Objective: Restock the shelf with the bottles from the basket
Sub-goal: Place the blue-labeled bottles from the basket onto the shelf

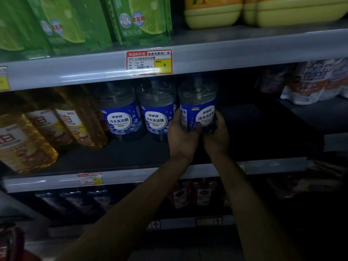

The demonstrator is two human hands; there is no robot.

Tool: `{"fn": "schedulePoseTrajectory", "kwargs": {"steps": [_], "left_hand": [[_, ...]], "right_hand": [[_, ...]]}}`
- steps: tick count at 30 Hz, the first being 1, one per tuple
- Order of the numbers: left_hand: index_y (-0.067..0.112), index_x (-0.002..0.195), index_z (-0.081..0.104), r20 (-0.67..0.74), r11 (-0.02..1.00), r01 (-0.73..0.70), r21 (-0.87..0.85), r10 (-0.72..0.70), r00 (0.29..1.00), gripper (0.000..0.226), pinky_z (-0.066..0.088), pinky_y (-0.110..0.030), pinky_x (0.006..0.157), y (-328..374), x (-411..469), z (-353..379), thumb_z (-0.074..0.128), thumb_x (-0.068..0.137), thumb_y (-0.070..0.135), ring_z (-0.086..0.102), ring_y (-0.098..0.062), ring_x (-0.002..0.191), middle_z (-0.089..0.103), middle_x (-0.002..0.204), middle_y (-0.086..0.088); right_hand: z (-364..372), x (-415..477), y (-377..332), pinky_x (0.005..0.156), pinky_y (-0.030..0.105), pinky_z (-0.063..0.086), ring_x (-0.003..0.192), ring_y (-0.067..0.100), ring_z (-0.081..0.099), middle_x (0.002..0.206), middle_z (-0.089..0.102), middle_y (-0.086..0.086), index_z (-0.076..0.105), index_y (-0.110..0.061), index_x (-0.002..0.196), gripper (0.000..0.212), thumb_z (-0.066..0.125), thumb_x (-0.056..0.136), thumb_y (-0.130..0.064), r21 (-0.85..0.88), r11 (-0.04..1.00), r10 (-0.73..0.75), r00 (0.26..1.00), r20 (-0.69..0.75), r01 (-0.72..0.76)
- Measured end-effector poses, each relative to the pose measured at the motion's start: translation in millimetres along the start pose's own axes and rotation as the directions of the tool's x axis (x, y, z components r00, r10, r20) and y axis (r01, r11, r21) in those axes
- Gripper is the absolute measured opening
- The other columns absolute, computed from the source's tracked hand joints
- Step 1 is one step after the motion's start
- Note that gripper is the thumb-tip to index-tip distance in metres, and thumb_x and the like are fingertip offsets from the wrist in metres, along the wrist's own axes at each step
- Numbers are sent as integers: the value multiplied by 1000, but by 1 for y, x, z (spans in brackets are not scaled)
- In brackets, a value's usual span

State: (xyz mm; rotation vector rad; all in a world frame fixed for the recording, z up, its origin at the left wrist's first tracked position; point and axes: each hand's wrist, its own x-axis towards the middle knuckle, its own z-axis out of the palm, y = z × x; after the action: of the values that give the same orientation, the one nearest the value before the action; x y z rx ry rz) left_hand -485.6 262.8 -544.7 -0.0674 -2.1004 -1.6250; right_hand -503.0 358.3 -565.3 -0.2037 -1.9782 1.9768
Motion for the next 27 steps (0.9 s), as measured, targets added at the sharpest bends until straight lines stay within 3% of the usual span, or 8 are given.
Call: {"fn": "schedulePoseTrajectory", "kwargs": {"steps": [3, 7, 9, 14, 17, 21, 27], "left_hand": [[16, 137, 61, 48, 1000, 17, -2, -17, 999, 55, 53, -11, 91, -4, 0, -6, 77, 85, 6, 66, -3, 114, 71, 129, 5], [17, 133, 63, 142, 990, 138, 2, -137, 980, 47, 58, -35, 100, -10, -8, -21, 76, 88, 14, 67, -9, 114, 72, 125, 4], [16, 135, 62, 165, 985, 164, 46, -170, 972, 45, 55, -38, 104, -10, -14, -31, 74, 91, 15, 65, -11, 117, 71, 128, 0], [23, 140, 59, 251, 970, 38, 241, -100, 963, 45, 52, -33, 105, 4, -32, -66, 69, 96, 26, 62, -12, 124, 67, 136, 4], [26, 146, 54, 286, 922, -50, 383, -67, 956, 55, 51, -36, 103, 12, -43, -90, 69, 93, 28, 57, -20, 129, 59, 143, -2], [30, 151, 47, 323, 854, -142, 501, -33, 946, 62, 52, -39, 99, 26, -57, -125, 69, 93, 34, 55, -23, 130, 51, 147, -1], [35, 153, 40, 357, 772, -203, 602, -33, 933, 68, 52, -41, 96, 43, -74, -185, 68, 91, 44, 54, -27, 129, 49, 145, 1]], "right_hand": [[0, -4, -4, 91, 27, 50, 116, 14, 61, 131, 65, -2, 51, -24, 144, 75, 80, 79, -2, -19, 1000, 14, 1000, -4, -14], [-4, -13, -10, 91, 29, 50, 119, 19, 62, 134, 65, 3, 52, -20, 144, 79, 84, 74, -4, -92, 995, 50, 999, 8, -49], [-8, -21, -13, 91, 31, 51, 120, 23, 63, 133, 65, 6, 53, -17, 142, 75, 86, 75, -6, -153, 986, 73, 997, 16, -70], [-19, -48, -28, 101, 44, 53, 118, 22, 64, 130, 67, 3, 58, -17, 137, 65, 85, 79, -20, -317, 948, 53, 994, 95, -20], [-27, -64, -42, 101, 43, 52, 116, 21, 63, 123, 67, 0, 58, -16, 135, 57, 82, 83, -20, -370, 929, 43, 990, 138, 11], [-27, -91, -58, 98, 36, 51, 118, 23, 63, 128, 66, 3, 58, -17, 135, 57, 82, 84, -22, -450, 889, 1, 984, 176, 80], [-16, -140, -77, 102, 34, 48, 127, 23, 56, 140, 58, 4, 53, -20, 142, 62, 79, 86, -29, -645, 674, -107, 912, 396, 360]]}}
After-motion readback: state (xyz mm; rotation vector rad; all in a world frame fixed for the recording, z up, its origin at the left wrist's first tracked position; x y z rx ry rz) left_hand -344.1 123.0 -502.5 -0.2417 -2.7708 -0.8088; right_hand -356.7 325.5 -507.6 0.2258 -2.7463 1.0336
